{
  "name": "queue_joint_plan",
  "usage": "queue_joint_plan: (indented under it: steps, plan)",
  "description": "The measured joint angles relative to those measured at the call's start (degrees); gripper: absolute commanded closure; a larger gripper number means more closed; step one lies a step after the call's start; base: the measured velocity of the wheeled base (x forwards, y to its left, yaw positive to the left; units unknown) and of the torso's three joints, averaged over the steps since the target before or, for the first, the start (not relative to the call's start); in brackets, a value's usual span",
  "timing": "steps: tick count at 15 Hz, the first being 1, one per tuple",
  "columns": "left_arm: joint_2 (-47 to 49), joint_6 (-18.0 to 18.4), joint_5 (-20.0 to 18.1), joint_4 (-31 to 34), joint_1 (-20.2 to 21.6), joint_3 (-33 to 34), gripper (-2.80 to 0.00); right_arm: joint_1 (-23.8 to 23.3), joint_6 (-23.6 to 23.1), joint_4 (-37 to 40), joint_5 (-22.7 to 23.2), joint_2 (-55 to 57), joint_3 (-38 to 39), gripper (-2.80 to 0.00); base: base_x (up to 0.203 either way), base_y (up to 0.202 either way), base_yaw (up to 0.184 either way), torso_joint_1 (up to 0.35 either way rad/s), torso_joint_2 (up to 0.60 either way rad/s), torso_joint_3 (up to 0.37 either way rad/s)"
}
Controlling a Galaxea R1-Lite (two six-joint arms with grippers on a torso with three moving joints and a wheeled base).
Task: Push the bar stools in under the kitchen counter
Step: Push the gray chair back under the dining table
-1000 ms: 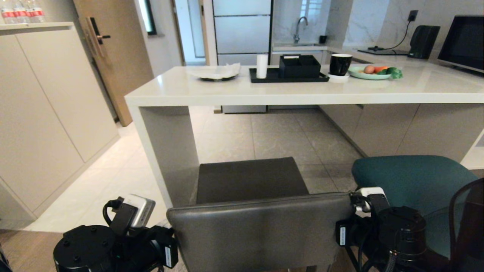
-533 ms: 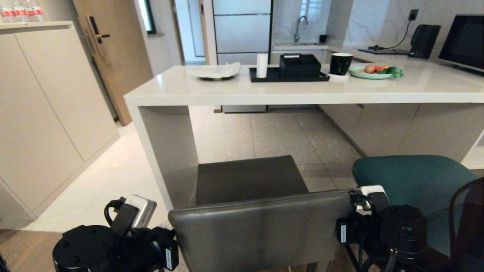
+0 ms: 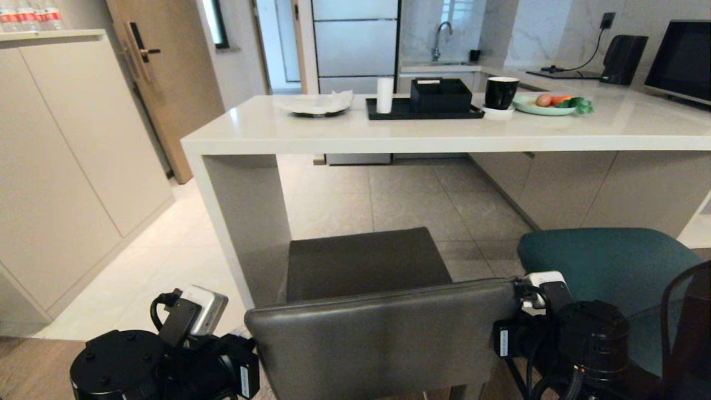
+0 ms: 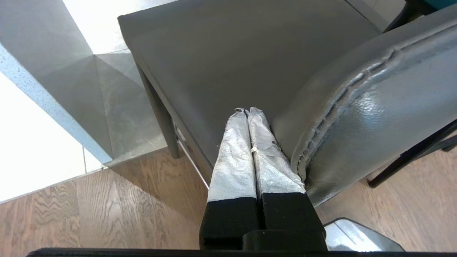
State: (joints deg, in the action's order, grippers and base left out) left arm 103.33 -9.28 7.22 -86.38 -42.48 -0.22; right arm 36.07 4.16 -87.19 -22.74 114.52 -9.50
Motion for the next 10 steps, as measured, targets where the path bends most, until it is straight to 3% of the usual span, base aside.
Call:
queue_joint_plan:
  steps: [3,5,8,10]
  plan:
    - [0.9,1.0,-1.3,-0.8,4.6,-0.2,0.00,0.8,0.5,0.0,0.6,-0.4,1.3,0.00,0.000,0.000,0.000,0.000,0.00,0.000]
    - [1.7,1.0,-0.8,-1.0,8.1,-0.8,0.00,4.4,0.7,-0.3,0.9,-1.4,3.3,0.00,0.000,0.000,0.000,0.000,0.00,0.000]
    - [3.6,1.3,-2.9,-0.9,14.3,-2.5,0.00,-0.8,0.5,-1.5,2.1,-4.3,5.2,0.00,0.000,0.000,0.000,0.000,0.00,0.000]
    - [5.2,1.3,-6.2,-0.6,18.0,-3.2,0.00,-3.7,0.7,-1.1,1.7,-6.6,7.2,0.00,0.000,0.000,0.000,0.000,0.00,0.000]
